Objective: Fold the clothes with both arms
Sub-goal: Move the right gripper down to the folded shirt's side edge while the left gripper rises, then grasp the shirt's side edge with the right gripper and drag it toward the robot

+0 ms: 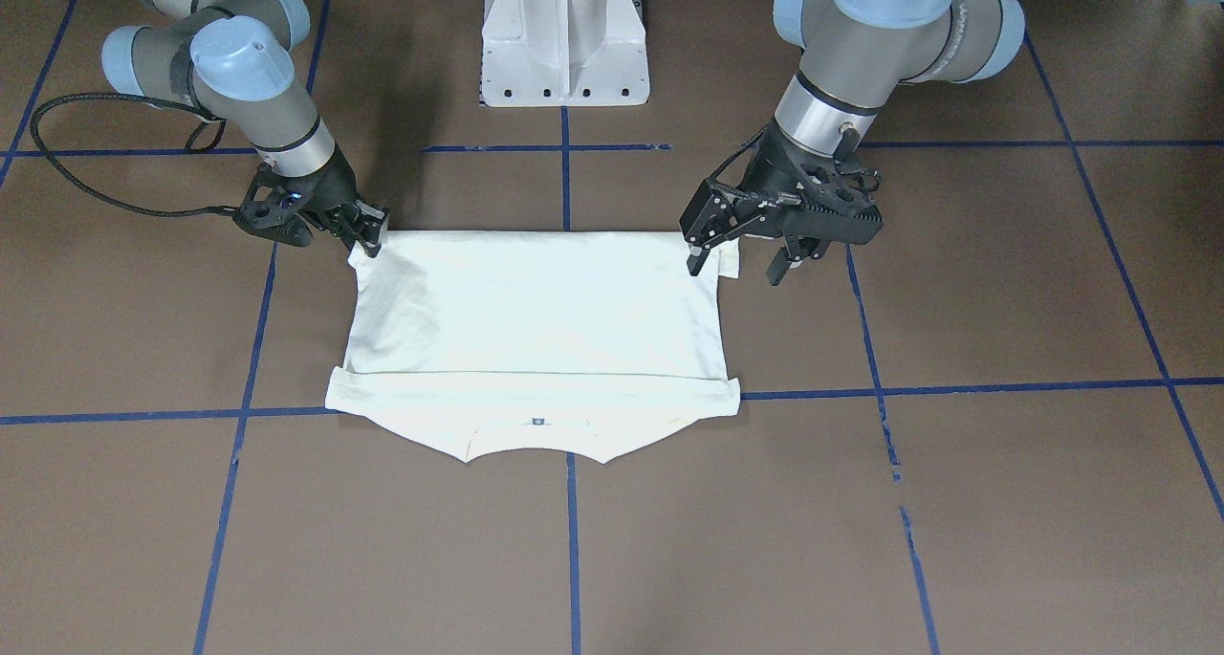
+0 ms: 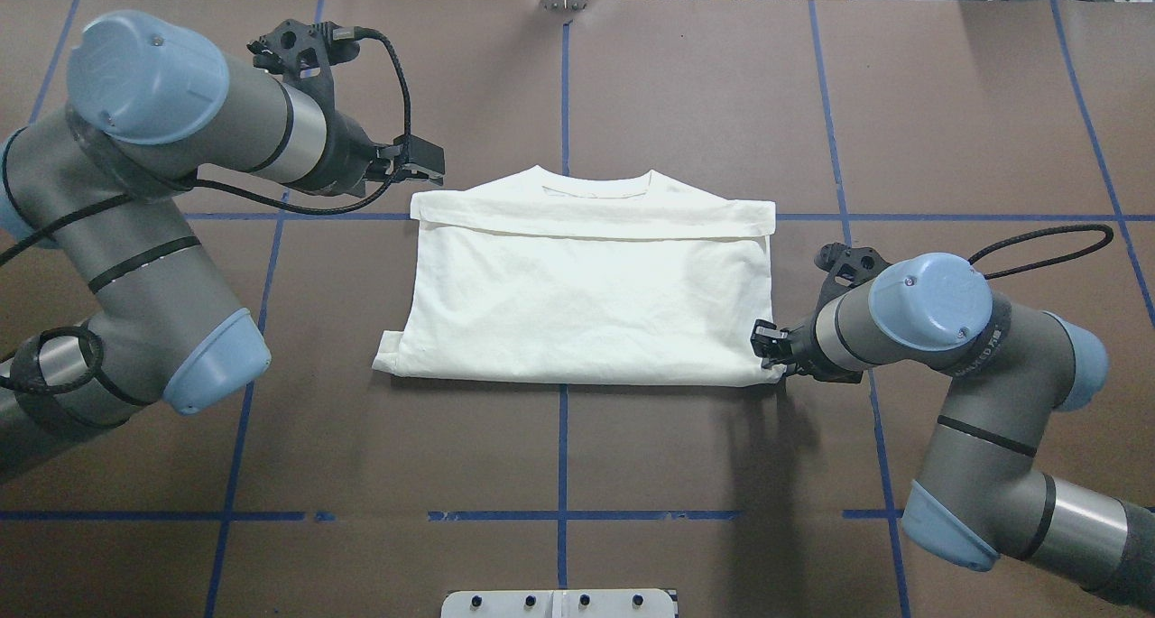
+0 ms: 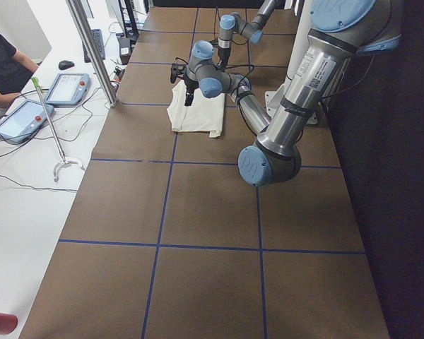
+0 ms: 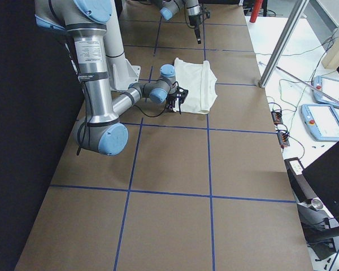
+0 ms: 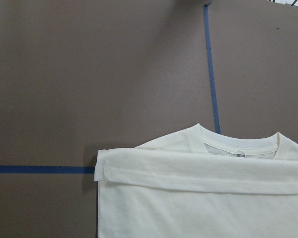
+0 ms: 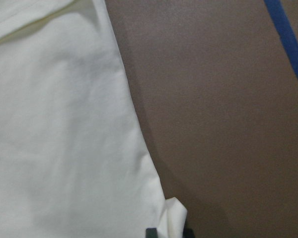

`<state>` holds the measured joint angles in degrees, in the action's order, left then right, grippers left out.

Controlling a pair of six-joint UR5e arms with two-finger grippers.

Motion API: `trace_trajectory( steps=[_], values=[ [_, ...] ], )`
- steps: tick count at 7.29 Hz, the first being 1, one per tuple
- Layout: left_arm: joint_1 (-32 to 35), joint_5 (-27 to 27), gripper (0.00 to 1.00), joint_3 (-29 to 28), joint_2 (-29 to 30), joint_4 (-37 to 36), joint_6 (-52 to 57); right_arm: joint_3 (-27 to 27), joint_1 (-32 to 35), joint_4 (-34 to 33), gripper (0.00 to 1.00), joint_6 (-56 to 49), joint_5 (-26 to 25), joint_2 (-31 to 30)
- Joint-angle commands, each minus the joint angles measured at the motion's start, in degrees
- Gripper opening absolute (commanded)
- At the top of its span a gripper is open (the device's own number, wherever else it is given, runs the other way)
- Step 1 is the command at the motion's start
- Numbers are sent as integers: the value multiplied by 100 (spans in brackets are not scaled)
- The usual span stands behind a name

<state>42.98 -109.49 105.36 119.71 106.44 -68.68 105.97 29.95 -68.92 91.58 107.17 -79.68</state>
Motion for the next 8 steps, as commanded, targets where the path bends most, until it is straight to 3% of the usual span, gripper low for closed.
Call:
trace_trajectory(
  steps=[1,2,4,6,8],
  values=[
    [-9,-2,97,11,-1,0,12,72,28,-8,0,-9,40,-99],
    [0,-11,97,19,-1,-9,3,281,20,-8,0,0,58,-265],
    [-35,-28,98,80,8,-26,-14,1140,-407,27,0,8,146,-1289],
    [-227,-28,98,239,17,-175,-276,1994,-1372,45,0,243,129,-2189],
    [-316,-28,98,379,8,-184,-339,2093,-2498,45,0,964,-238,-2200]
  ],
)
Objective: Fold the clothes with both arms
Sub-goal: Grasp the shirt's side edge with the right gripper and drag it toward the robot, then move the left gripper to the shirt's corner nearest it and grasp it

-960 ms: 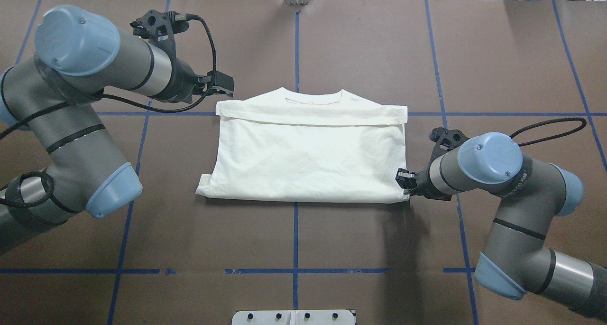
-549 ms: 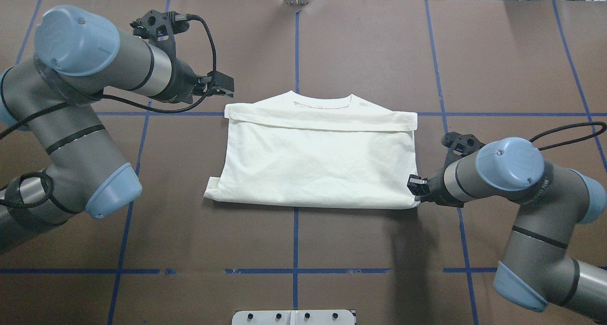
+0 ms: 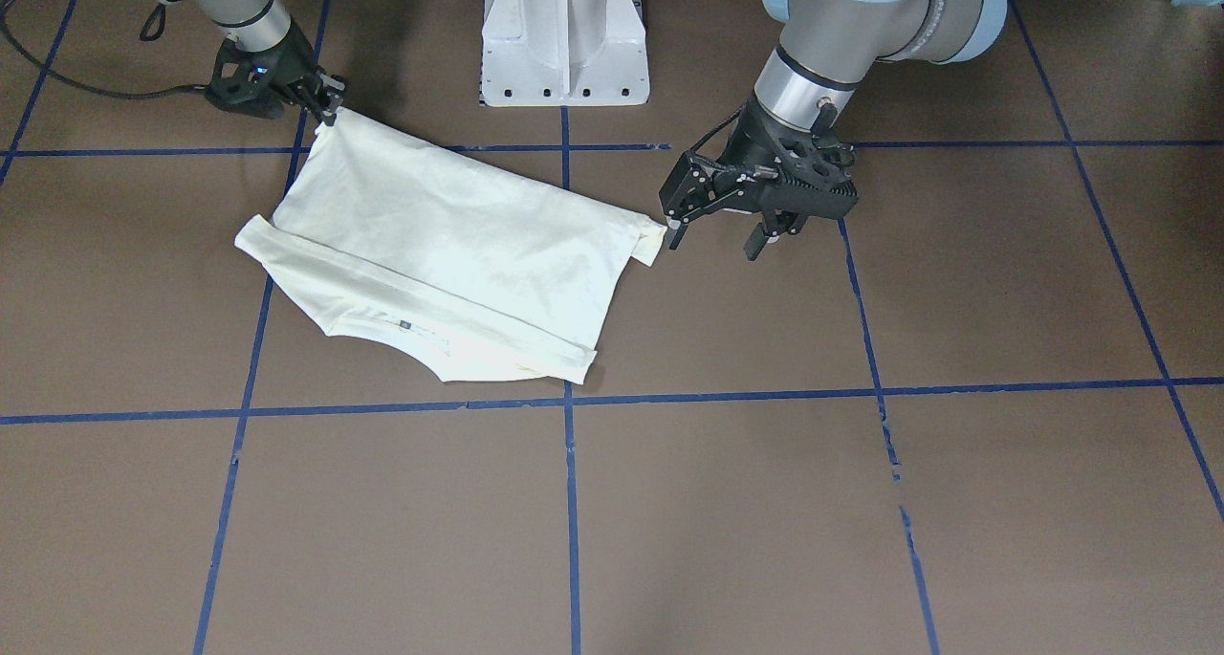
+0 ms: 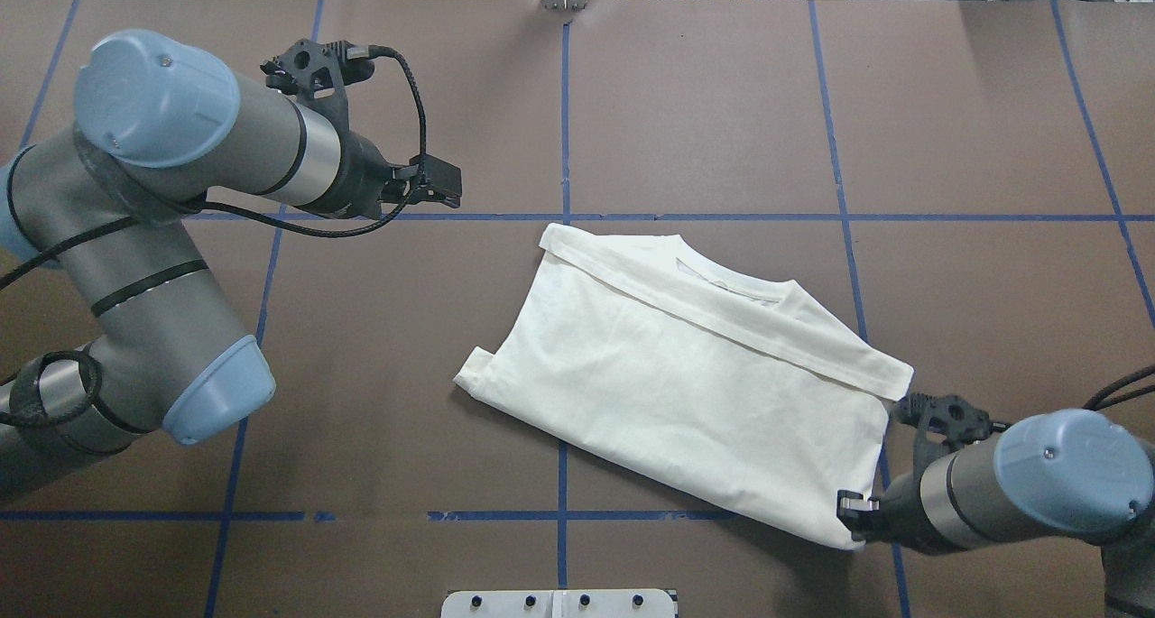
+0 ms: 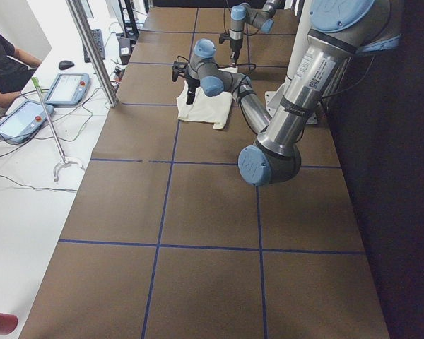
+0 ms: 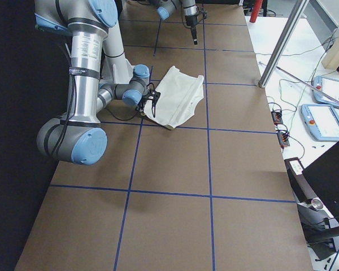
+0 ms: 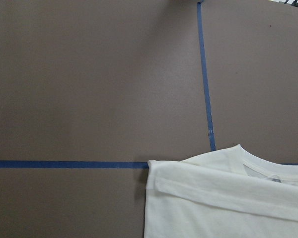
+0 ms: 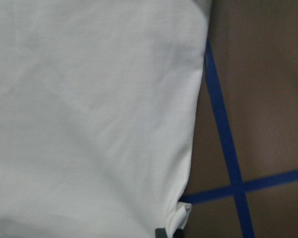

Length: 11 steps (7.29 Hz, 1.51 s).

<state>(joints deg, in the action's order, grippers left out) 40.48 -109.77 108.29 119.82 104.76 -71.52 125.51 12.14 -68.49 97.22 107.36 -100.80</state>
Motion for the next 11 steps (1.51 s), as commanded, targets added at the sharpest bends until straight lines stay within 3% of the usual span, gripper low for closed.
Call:
trace_trajectory(
  steps=[1,2,3,5,7,9,11],
  values=[
    [-127,8,99,131,-11,-17,-55,210,-957,2,63,682,-434,-54],
    [-241,8,99,140,-63,-17,-237,376,-977,2,100,754,-488,-54],
    [-512,8,99,131,-72,-17,-683,604,-925,2,100,746,-497,-36],
    [-1257,165,98,105,-99,-17,-1937,720,-112,2,100,737,-445,313],
    [-2022,866,87,-139,-99,-8,-2924,685,401,2,100,728,-427,753],
    [-2175,1116,81,-929,172,53,-3350,650,596,2,100,728,-453,982],
    [-2167,1125,72,-976,182,45,-3351,641,614,-15,100,728,-479,1010]
  ],
)
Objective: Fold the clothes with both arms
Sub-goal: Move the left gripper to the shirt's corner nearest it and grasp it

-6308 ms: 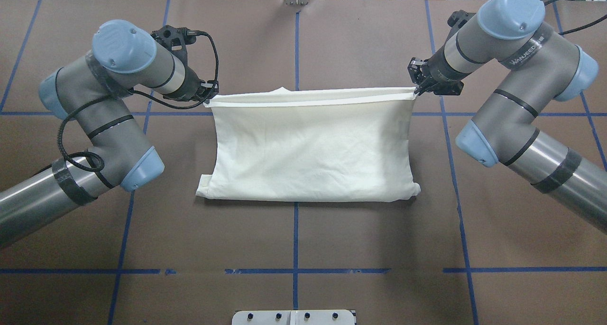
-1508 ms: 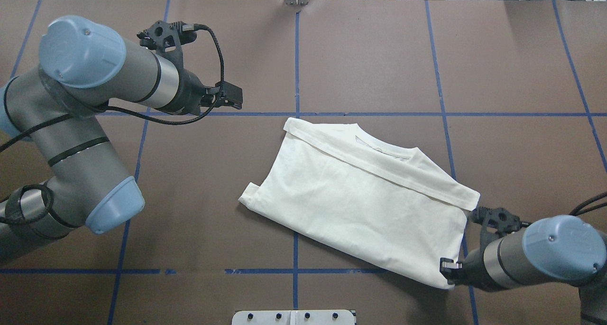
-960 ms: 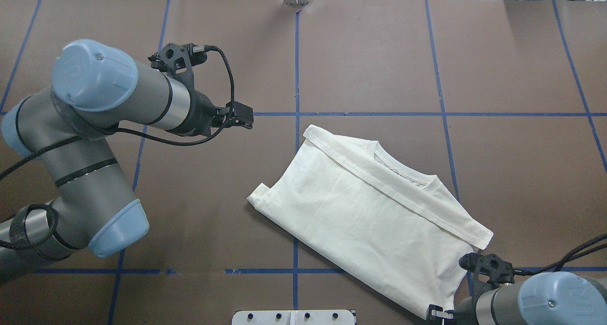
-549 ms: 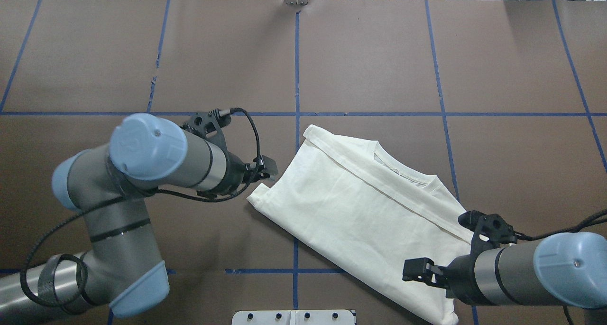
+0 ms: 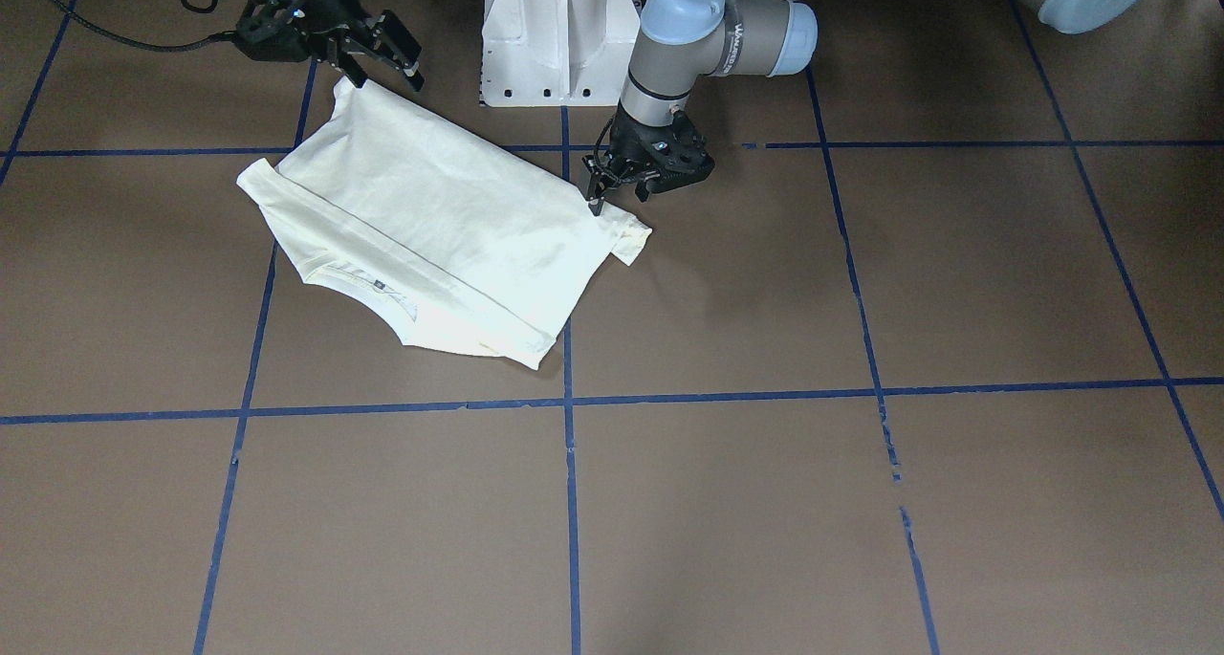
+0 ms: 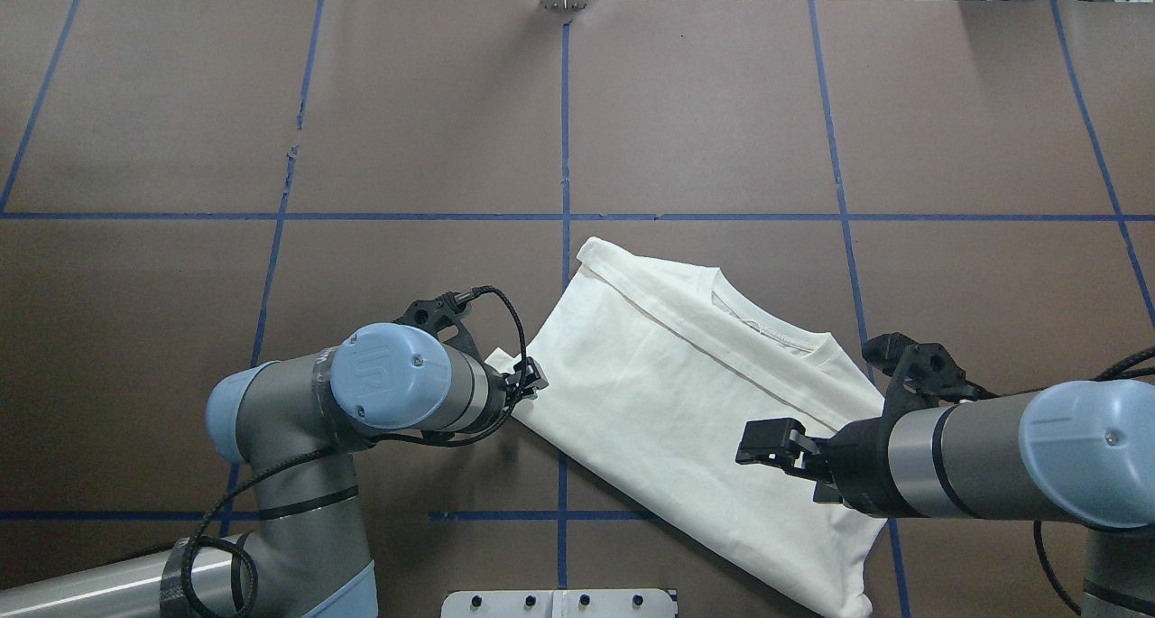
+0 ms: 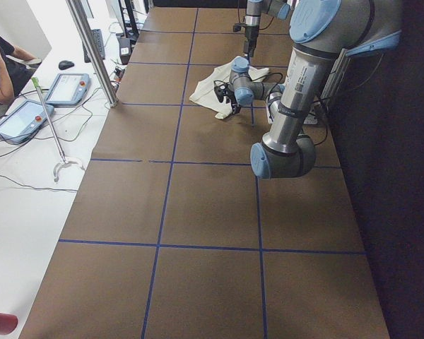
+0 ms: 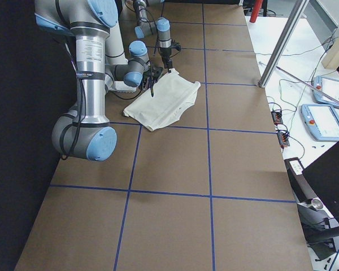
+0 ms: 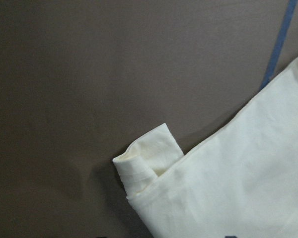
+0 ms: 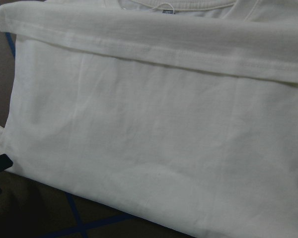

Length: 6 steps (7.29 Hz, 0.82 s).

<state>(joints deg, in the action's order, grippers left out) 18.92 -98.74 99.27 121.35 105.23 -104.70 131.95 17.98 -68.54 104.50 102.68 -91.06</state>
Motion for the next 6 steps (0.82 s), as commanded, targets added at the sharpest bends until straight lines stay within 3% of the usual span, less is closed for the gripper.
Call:
trace_trajectory(
  steps=[1,2,3,4,6],
  values=[
    [-11,22,63,-65,29,6,-33,-12,65,-10,100,0,-11,27],
    [-2,22,44,-74,29,6,-42,-12,83,-10,100,-9,-2,27],
    [-11,39,14,-65,38,6,-42,-12,83,-10,100,-9,-11,27],
    [-11,126,0,-65,38,15,-33,-12,83,-10,100,-9,-11,18],
    [59,136,0,-48,56,15,46,-55,92,-10,100,-9,-11,27]
  ],
)
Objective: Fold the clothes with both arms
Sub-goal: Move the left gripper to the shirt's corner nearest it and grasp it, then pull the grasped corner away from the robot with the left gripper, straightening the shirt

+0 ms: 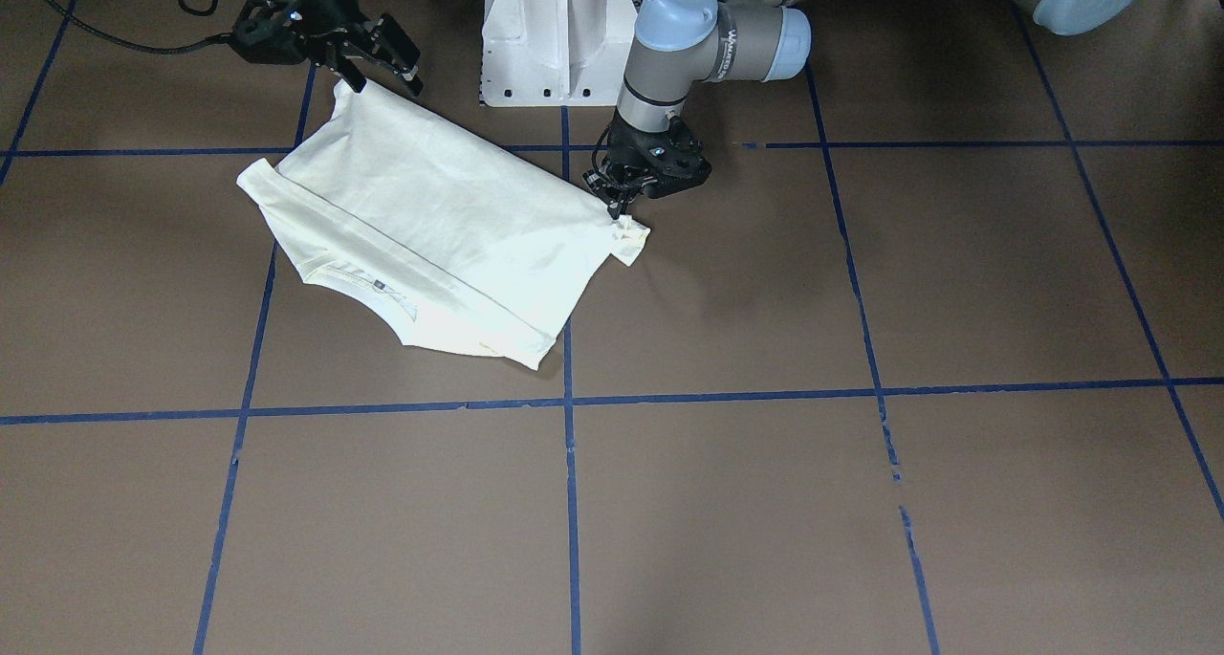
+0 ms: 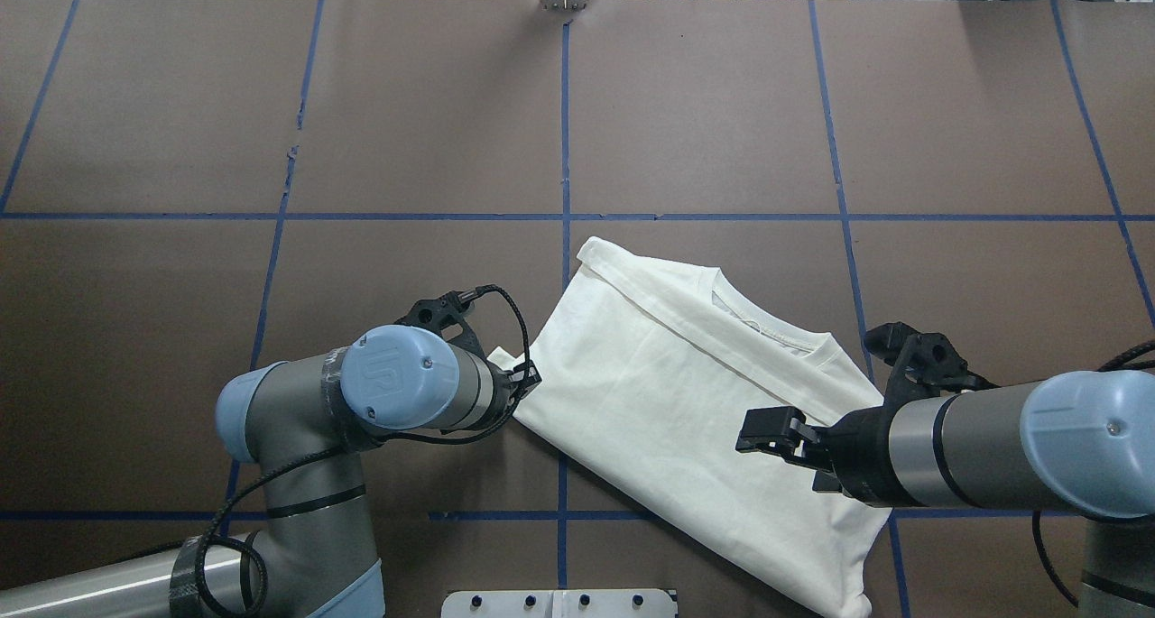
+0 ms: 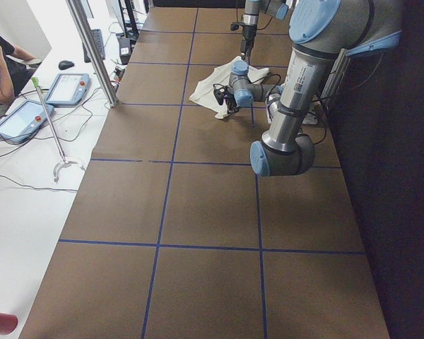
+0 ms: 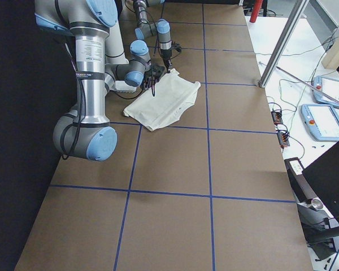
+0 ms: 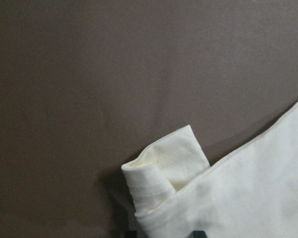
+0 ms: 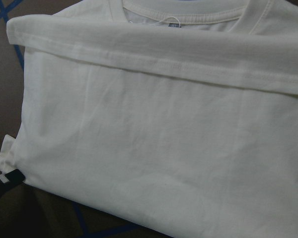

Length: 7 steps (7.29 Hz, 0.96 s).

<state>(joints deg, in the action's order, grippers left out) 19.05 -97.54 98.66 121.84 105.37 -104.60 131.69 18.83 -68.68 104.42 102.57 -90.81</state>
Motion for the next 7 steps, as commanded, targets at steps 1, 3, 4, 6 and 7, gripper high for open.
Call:
trace_trajectory(
  steps=[1,3,4,6,7],
  values=[
    [177,7,0,13,24,1,53,-64,24,-5,100,0,0,-6],
    [764,7,0,-187,59,1,603,-64,77,-5,100,-18,0,-15],
    [1098,7,0,-642,303,28,807,-64,86,-5,100,-18,0,-15],
    [1800,16,0,-1870,1128,280,1509,-73,103,-5,100,-9,-9,-15],
    [2100,16,0,-2781,1671,692,1843,-117,103,-5,100,-9,-9,-15]
  ],
)
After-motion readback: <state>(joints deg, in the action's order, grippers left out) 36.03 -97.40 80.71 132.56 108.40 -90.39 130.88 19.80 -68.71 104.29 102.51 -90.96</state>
